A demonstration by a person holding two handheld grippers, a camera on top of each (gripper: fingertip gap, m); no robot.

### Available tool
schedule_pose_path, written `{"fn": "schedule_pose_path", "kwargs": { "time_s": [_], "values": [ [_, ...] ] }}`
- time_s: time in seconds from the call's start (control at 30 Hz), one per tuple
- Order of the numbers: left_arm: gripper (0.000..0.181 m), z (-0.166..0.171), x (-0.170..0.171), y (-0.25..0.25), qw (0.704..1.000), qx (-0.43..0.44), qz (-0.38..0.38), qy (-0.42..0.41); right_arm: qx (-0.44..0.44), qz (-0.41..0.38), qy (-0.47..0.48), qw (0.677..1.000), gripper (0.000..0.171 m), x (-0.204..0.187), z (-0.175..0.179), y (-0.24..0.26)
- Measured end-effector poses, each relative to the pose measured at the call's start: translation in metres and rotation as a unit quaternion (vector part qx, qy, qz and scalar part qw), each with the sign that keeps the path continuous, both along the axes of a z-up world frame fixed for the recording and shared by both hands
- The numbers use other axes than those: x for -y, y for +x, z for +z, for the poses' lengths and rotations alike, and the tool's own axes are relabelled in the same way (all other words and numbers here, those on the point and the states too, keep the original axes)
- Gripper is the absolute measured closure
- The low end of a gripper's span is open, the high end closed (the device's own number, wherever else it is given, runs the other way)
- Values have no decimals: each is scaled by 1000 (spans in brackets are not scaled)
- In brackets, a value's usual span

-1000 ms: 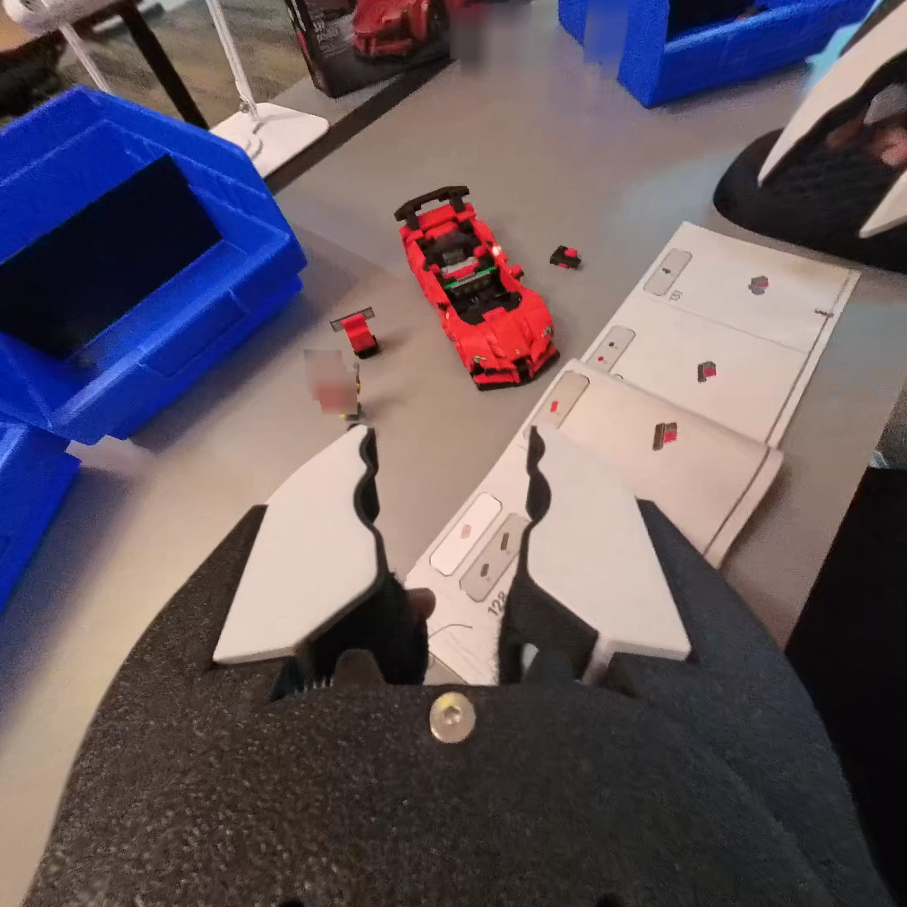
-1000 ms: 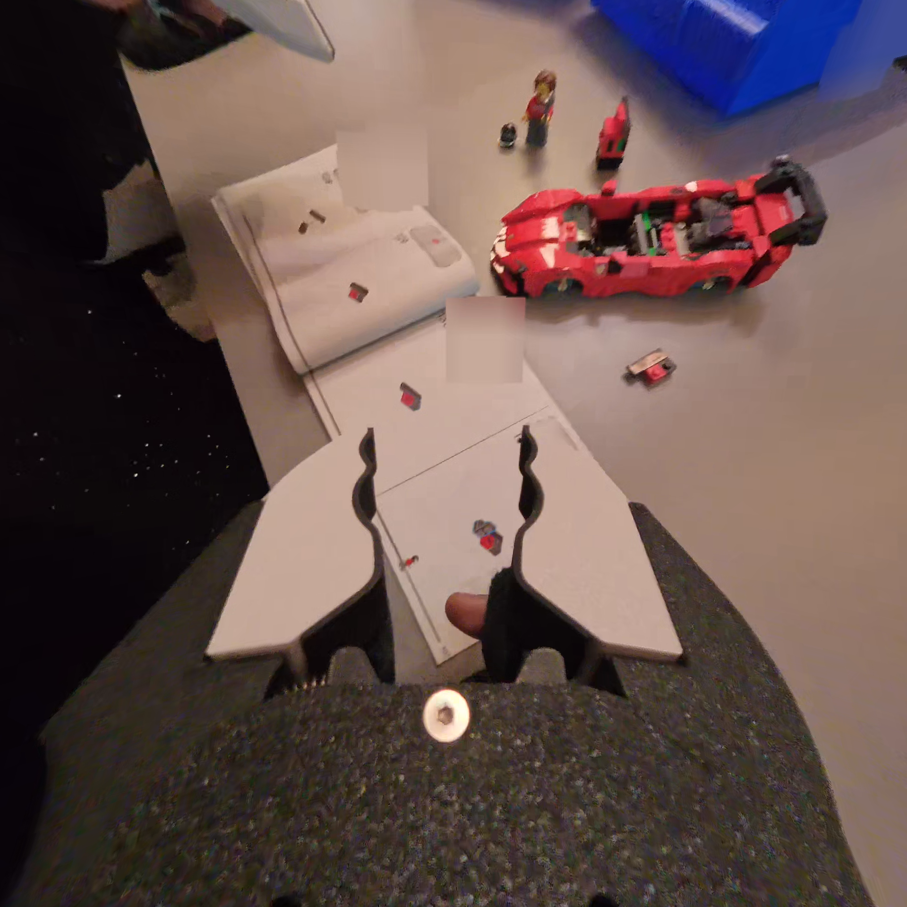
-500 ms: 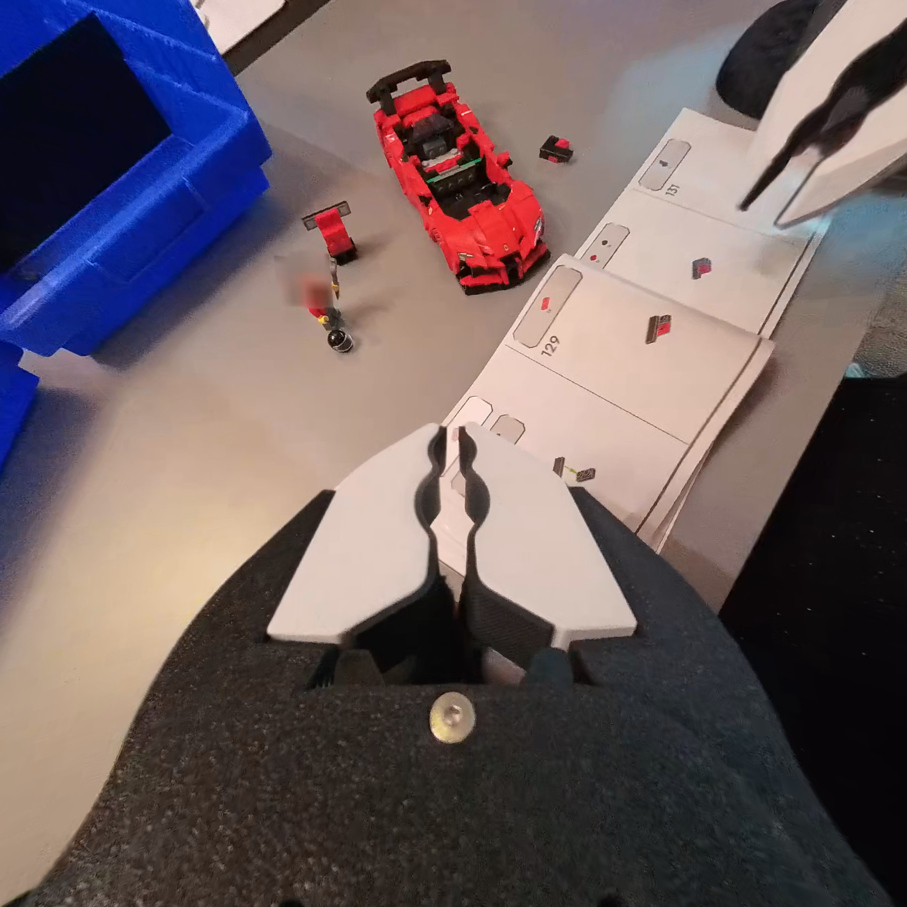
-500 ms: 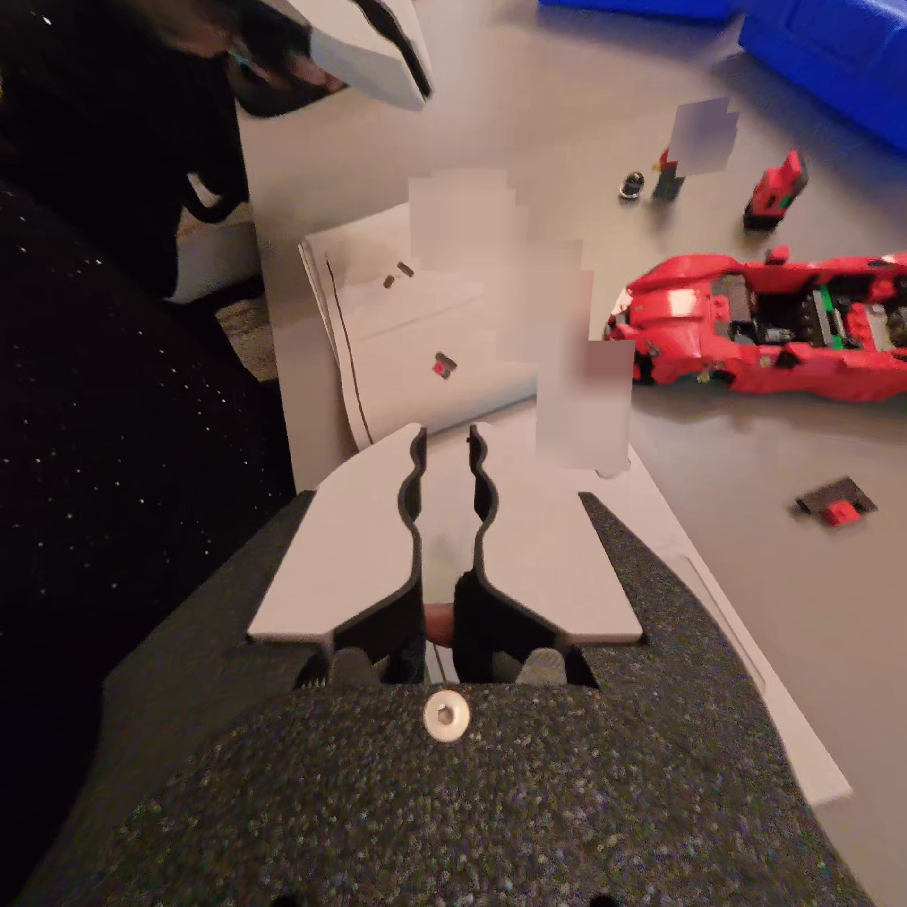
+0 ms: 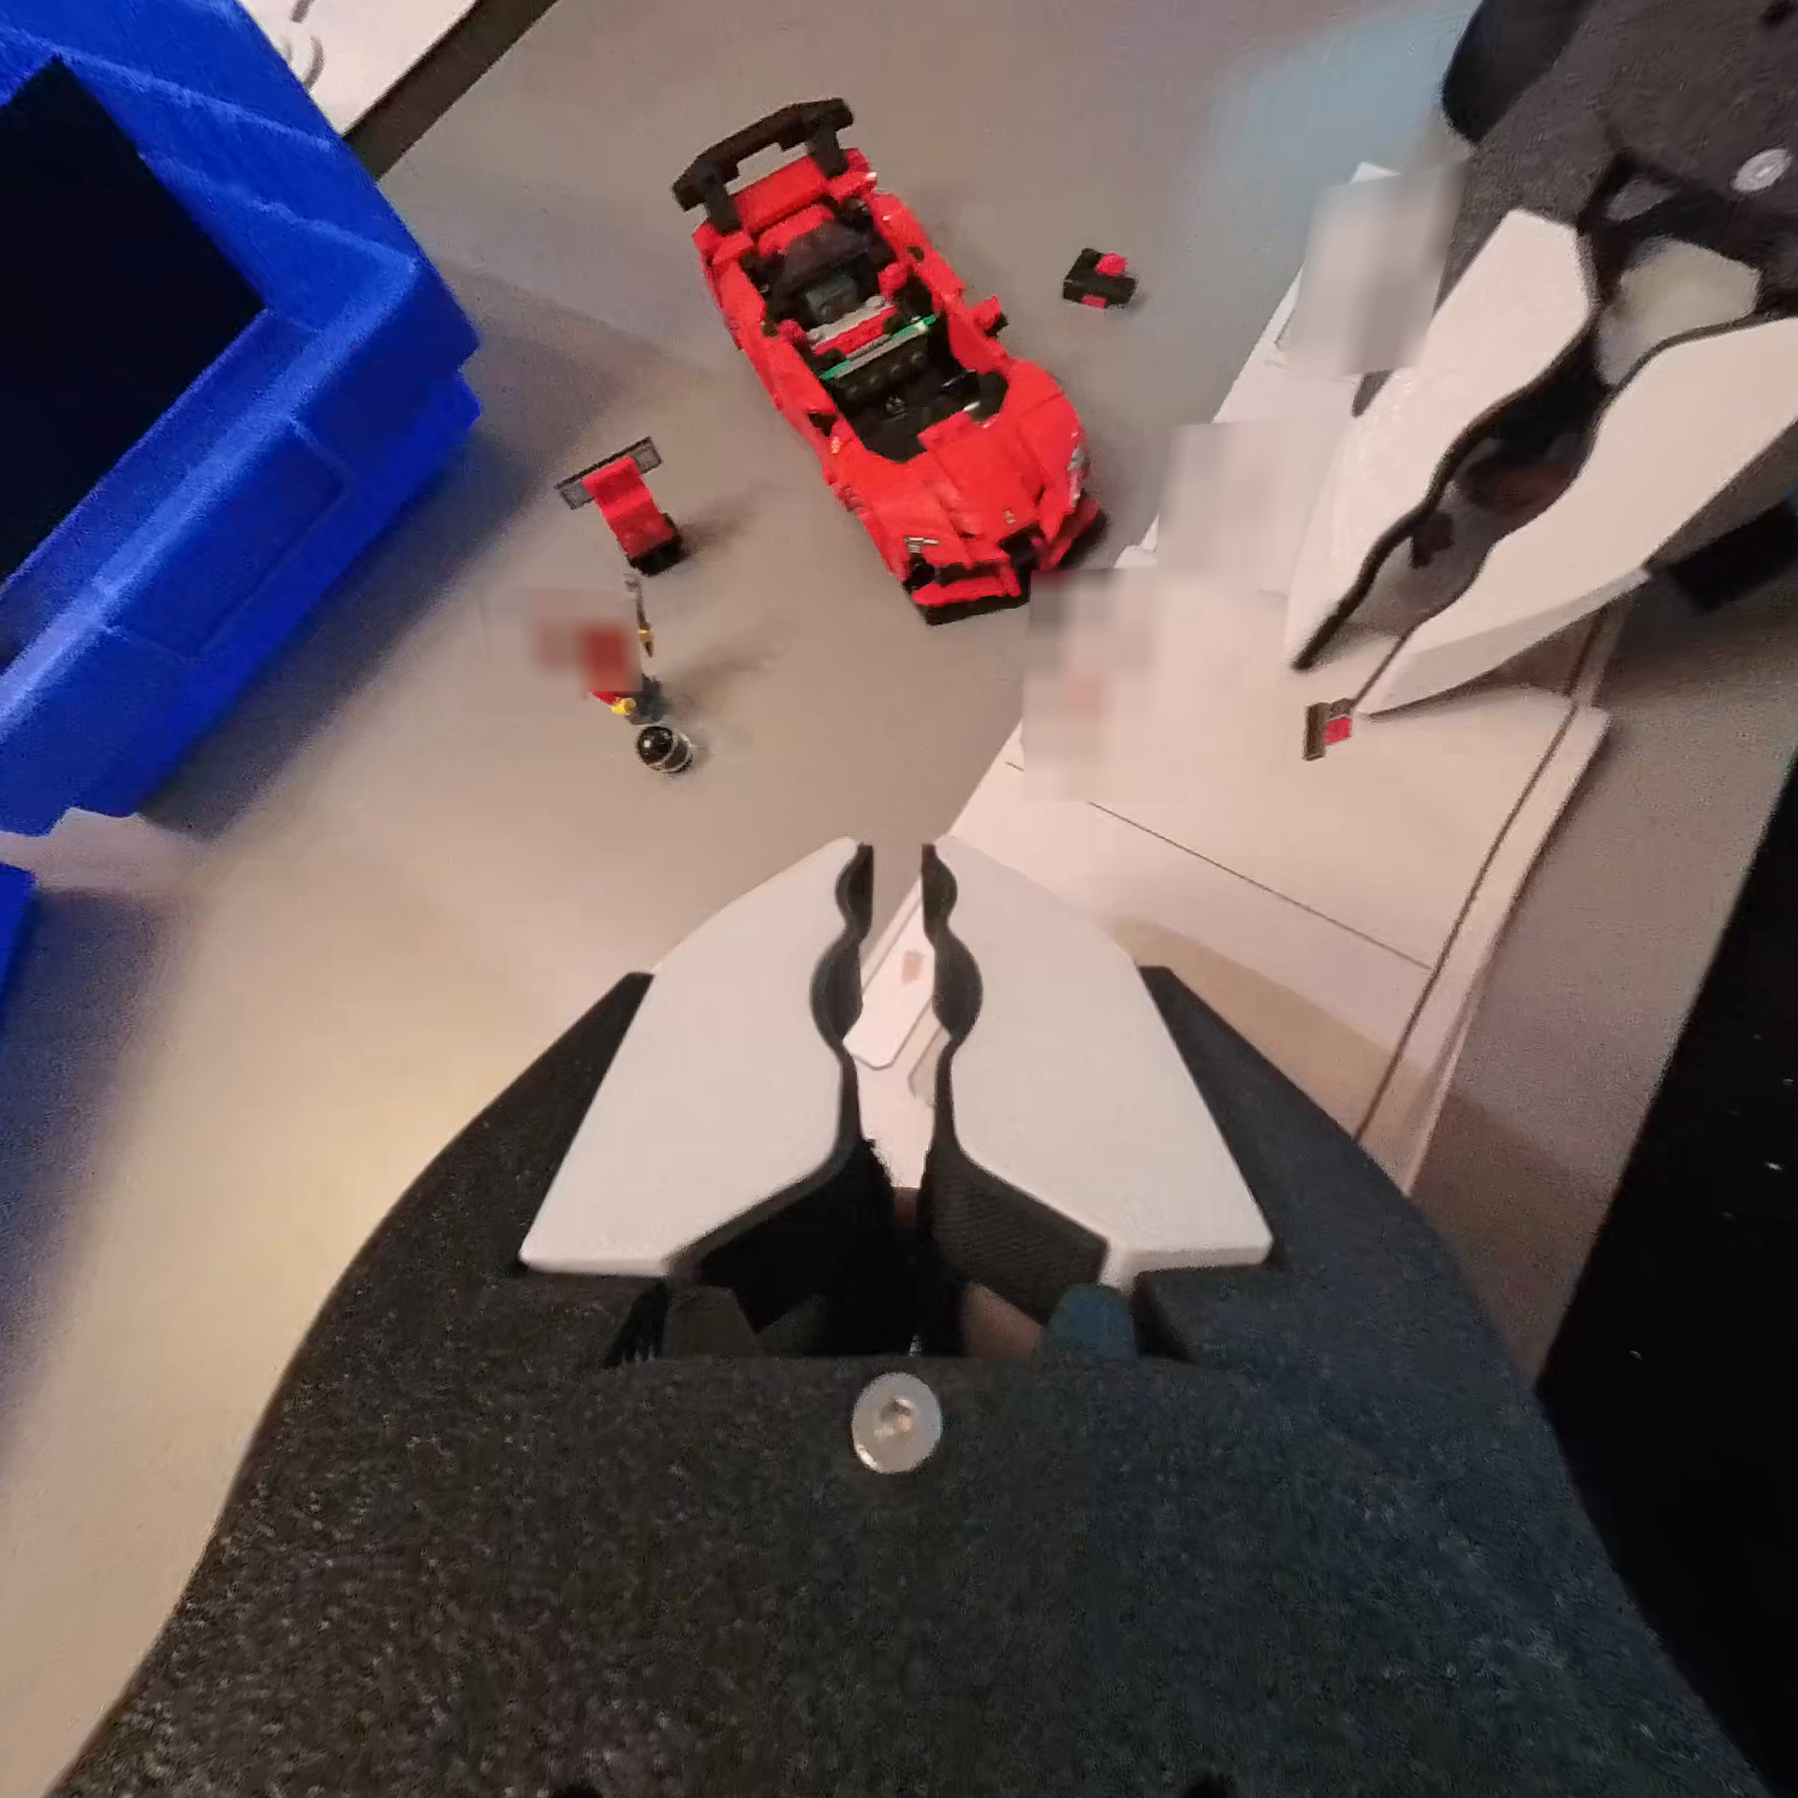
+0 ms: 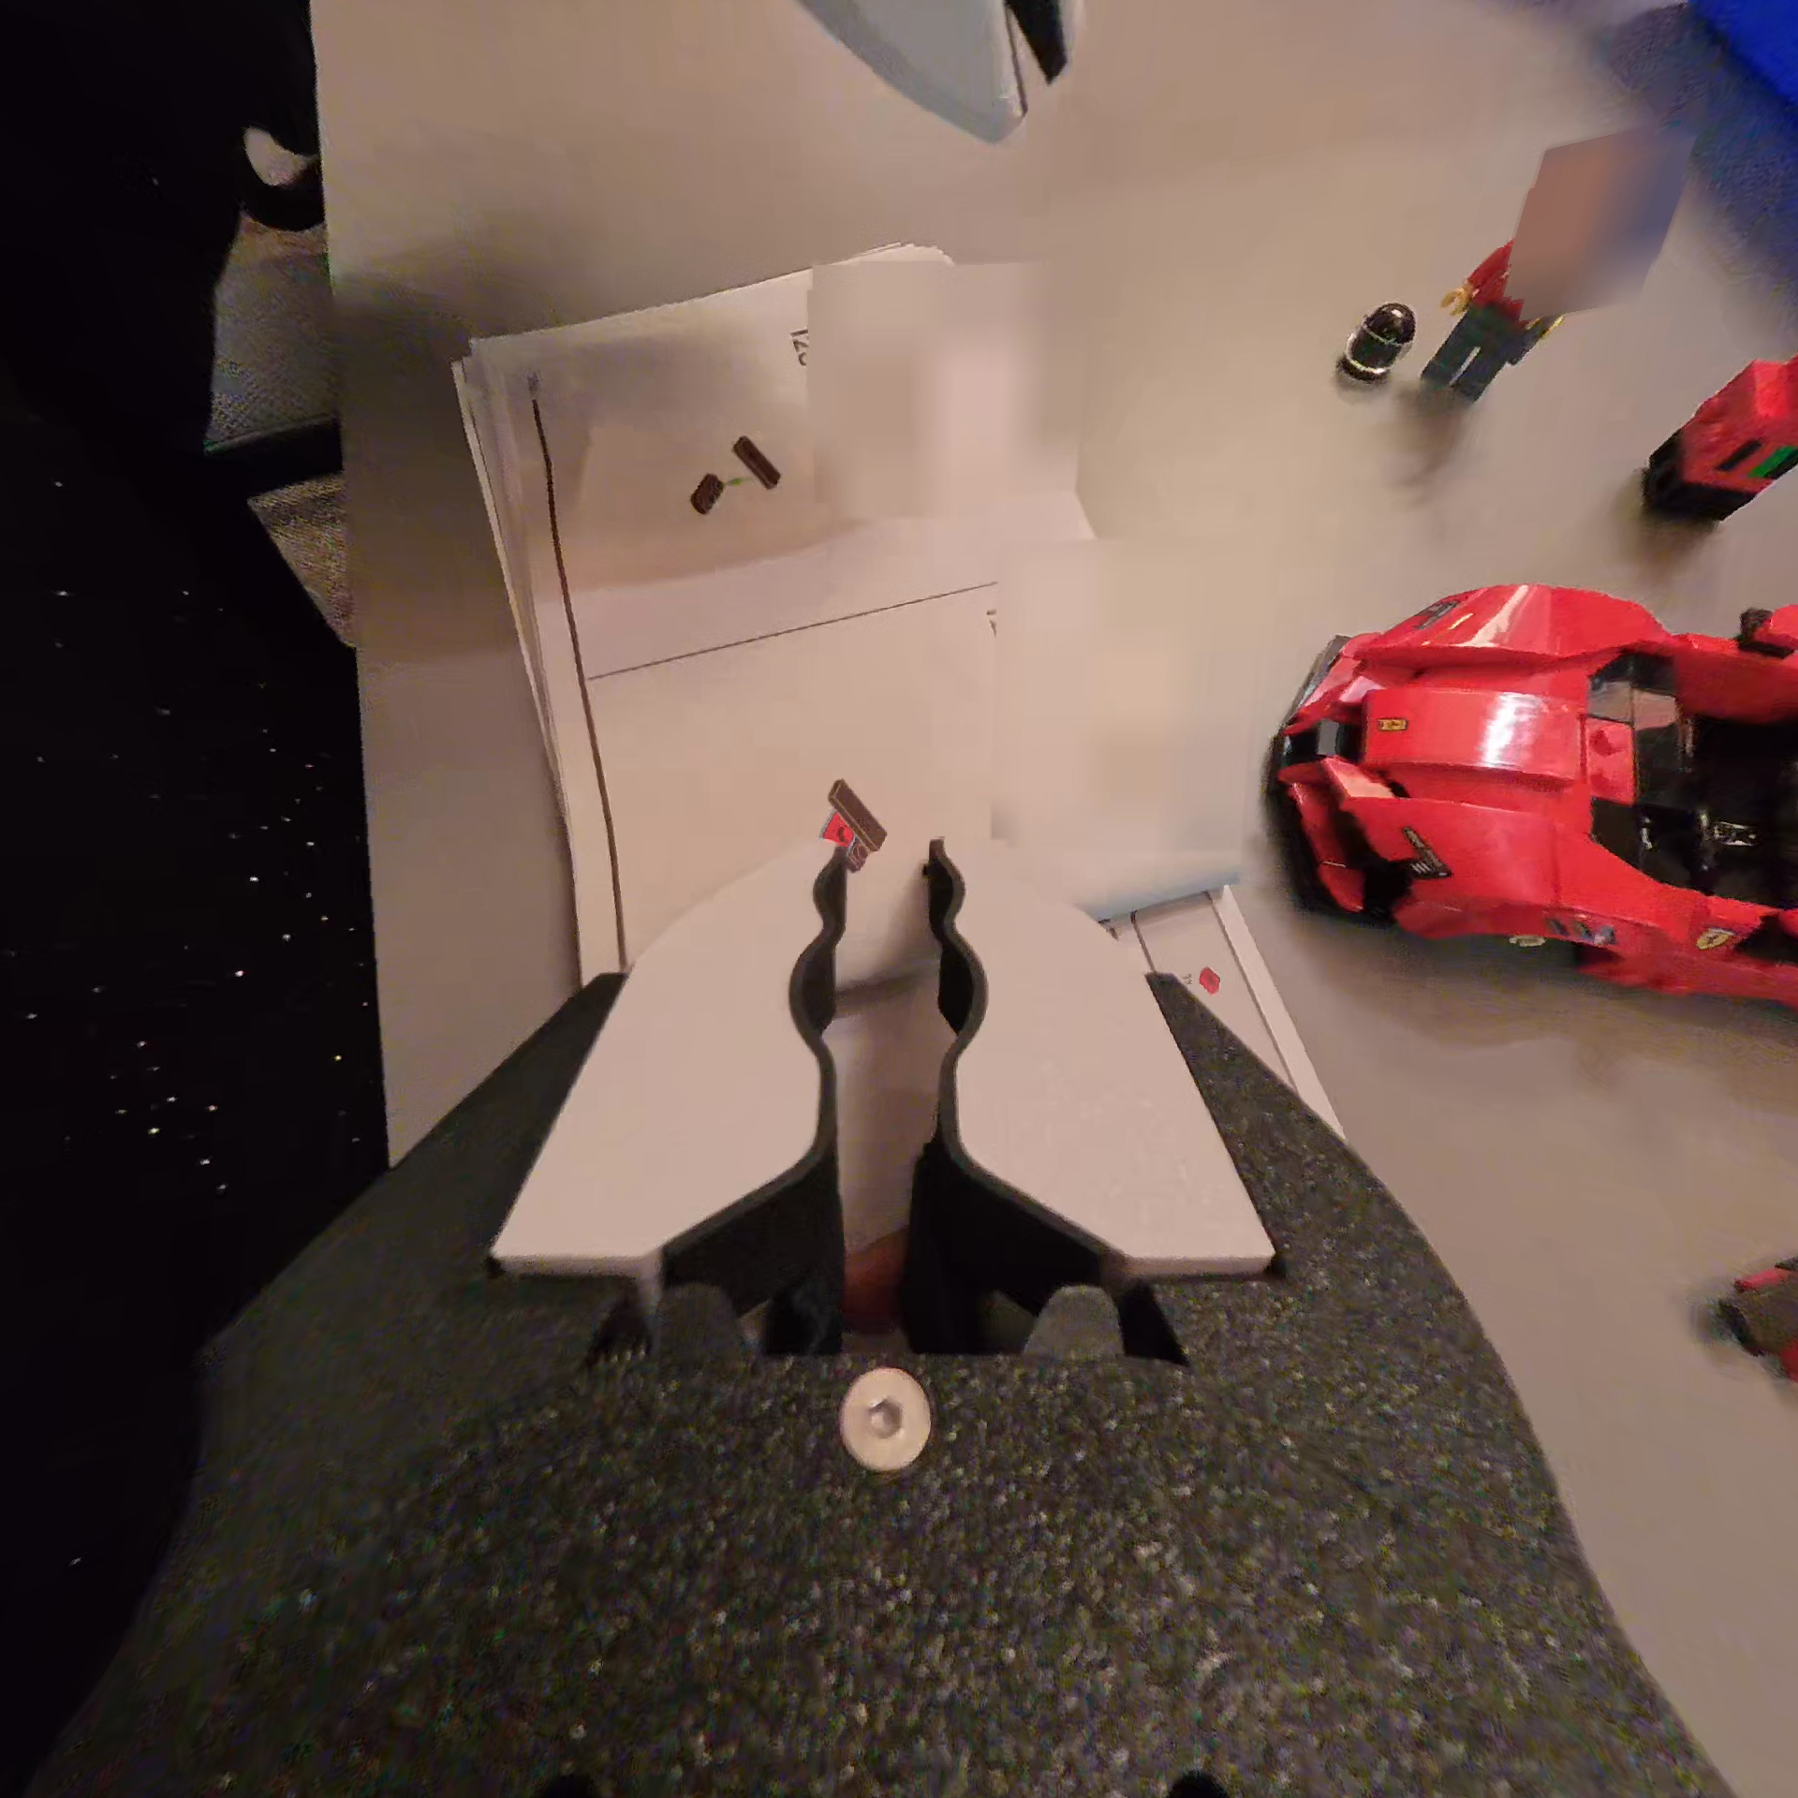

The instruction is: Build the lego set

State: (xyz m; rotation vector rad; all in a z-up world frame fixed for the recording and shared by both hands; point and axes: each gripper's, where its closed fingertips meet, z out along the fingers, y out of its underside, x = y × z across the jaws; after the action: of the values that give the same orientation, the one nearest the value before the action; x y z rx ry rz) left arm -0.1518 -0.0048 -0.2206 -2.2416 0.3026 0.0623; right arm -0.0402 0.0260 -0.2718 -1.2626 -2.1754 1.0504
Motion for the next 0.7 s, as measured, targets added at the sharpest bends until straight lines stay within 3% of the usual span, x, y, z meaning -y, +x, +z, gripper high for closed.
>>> {"fn": "schedule_pose_path", "kwargs": {
  "time_s": [0.1,0.2,0.33,0.43,0.6,0.7],
  "values": [
    [174,8,-11,5,999,24,-16,19,1,3,25,1000,140,-7,8,2],
    [175,13,-23,35,995,62,-75,34,1,-44,10,999,145,-39,29,21],
    [168,-2,-39,72,990,48,-133,13,81,-74,48,993,159,-75,12,64],
    [171,-15,-43,80,989,9,-144,-15,100,-81,56,990,164,-81,3,80],
    [174,-6,-48,101,983,60,-172,4,84,-88,45,992,159,-82,3,79],
    [181,-9,-50,77,991,10,-135,-10,111,-87,68,988,160,-84,-10,81]
  ]
}}
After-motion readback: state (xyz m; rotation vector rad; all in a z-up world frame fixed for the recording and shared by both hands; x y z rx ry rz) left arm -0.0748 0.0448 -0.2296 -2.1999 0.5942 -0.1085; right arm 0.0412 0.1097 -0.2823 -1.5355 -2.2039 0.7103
